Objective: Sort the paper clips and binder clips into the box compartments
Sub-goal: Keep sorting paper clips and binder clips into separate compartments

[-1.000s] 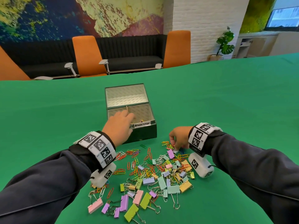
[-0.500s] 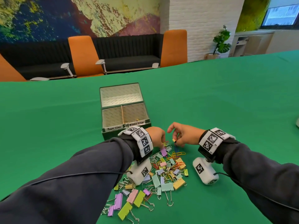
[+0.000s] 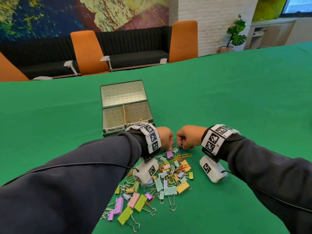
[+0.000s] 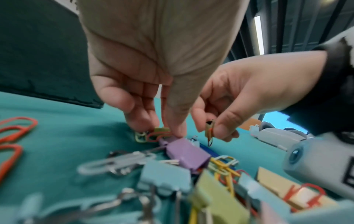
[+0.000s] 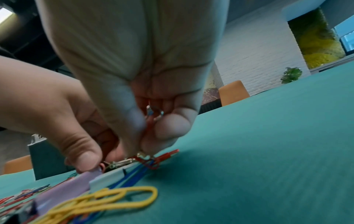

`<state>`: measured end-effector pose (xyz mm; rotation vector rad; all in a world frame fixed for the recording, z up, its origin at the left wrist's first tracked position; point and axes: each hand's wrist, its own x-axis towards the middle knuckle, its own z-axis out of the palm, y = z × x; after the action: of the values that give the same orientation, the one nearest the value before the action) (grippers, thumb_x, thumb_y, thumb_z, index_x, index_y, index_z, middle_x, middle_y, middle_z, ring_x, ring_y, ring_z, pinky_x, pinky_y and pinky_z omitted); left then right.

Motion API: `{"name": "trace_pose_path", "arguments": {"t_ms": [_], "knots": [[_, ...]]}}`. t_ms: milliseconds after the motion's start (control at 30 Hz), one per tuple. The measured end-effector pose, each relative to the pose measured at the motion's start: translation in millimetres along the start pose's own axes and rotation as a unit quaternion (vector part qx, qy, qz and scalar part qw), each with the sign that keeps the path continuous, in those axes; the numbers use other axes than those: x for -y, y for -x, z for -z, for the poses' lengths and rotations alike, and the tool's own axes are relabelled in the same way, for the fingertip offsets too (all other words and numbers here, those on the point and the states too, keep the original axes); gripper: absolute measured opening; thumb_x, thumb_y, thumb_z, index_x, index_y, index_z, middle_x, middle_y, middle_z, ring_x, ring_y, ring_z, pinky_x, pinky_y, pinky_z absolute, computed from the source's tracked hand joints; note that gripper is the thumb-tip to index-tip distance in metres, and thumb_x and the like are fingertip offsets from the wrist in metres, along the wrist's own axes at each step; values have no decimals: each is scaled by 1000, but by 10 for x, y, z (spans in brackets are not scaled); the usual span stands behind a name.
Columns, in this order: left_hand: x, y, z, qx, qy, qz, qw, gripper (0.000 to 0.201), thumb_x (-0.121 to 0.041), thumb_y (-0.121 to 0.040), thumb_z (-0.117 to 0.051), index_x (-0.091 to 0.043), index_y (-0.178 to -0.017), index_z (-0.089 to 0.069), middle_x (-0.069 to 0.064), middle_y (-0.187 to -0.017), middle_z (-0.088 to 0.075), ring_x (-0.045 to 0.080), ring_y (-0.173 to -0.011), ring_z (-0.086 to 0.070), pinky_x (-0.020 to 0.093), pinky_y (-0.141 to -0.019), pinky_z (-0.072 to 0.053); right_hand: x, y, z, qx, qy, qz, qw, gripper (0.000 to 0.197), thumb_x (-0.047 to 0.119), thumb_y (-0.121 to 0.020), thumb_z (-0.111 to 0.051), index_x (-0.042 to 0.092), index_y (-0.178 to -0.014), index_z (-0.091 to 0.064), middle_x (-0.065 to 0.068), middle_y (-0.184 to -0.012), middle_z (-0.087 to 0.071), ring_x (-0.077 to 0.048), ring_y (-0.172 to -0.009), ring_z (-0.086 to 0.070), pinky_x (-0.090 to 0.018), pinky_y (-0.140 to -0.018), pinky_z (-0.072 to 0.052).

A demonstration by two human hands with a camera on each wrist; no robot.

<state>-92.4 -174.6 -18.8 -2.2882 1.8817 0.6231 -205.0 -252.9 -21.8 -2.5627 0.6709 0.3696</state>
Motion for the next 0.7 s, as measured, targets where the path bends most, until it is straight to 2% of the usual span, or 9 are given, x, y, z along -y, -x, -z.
{"name": "trace_pose_path", "arguments": {"t_ms": [67,167,200,267,333,400,500,567,700], "knots": [[-12,8,-11,-12,-7,-3,1000,28,-17,-80,-69,-9,-106,-62,2,-86,-58,16,-71,-51,19,-55,-36,-38,-15,-13,-10,-40,13,999,25,-3,-81,-59,20,-72,-53,6,-62,-54,-5,-46,-52,-14,-47,-44],[16,41,-23,-48,20,-9,999,33,-19,-79,-69,-10,-109,-60,9,-106,-66,24,-92,-60,29,-76,-46,-67,-41,-15,-42,-109,32,993,26,-4,-83,-59,19,-74,-52,3,-62,-56,4,-35,-52,-11,-45,-46],[38,63,-16,-57,48,-13,997,33,-21,-79,-69,-9,-109,-60,10,-107,-67,24,-94,-61,30,-80,-46,-69,-51,-16,-51,-132,37,989,27,-5,-83,-59,19,-73,-51,2,-62,-56,4,-34,-52,-12,-45,-47],[102,112,-10,-70,121,-26,990,29,-26,-81,-69,-8,-102,-62,6,-93,-68,16,-78,-62,23,-70,-47,-53,-74,-20,-70,-187,50,979,28,-6,-82,-61,19,-73,-50,1,-62,-55,2,-37,-55,-15,-47,-50],[156,154,-17,-87,200,-26,975,15,-26,-82,-68,-14,-85,-62,-3,-71,-62,0,-55,-57,8,-49,-42,-21,-93,-18,-88,-245,66,963,27,-6,-81,-63,17,-74,-50,-2,-64,-56,1,-41,-58,-15,-49,-52],[207,200,-29,-119,238,-18,964,18,-25,-83,-67,-21,-69,-56,-9,-61,-58,-9,-40,-51,3,-40,-35,16,-112,-15,-102,-301,80,945,26,-8,-82,-61,14,-76,-50,-5,-66,-57,-2,-43,-60,-18,-51,-54],[296,299,-76,-124,249,-14,960,22,-22,-84,-65,-23,-64,-56,-10,-61,-61,-8,-39,-50,7,-46,-39,58,-128,-12,-99,-359,91,924,27,-15,-84,-54,10,-75,-50,-9,-65,-55,-6,-42,-61,-19,-51,-55],[346,379,-123,-116,241,-12,964,19,-23,-85,-64,-22,-67,-59,-10,-62,-63,-5,-43,-51,13,-51,-41,97,-130,-27,-99,-351,94,926,28,-15,-84,-53,10,-73,-50,-9,-64,-55,-4,-42,-60,-18,-50,-55],[428,474,-175,-114,234,0,966,19,-24,-87,-61,-17,-69,-61,-9,-61,-63,0,-48,-52,5,-44,-37,236,-161,-97,-121,-281,103,946,30,-11,-86,-51,16,-73,-47,-4,-63,-53,0,-41,-57,-18,-49,-52]]}}
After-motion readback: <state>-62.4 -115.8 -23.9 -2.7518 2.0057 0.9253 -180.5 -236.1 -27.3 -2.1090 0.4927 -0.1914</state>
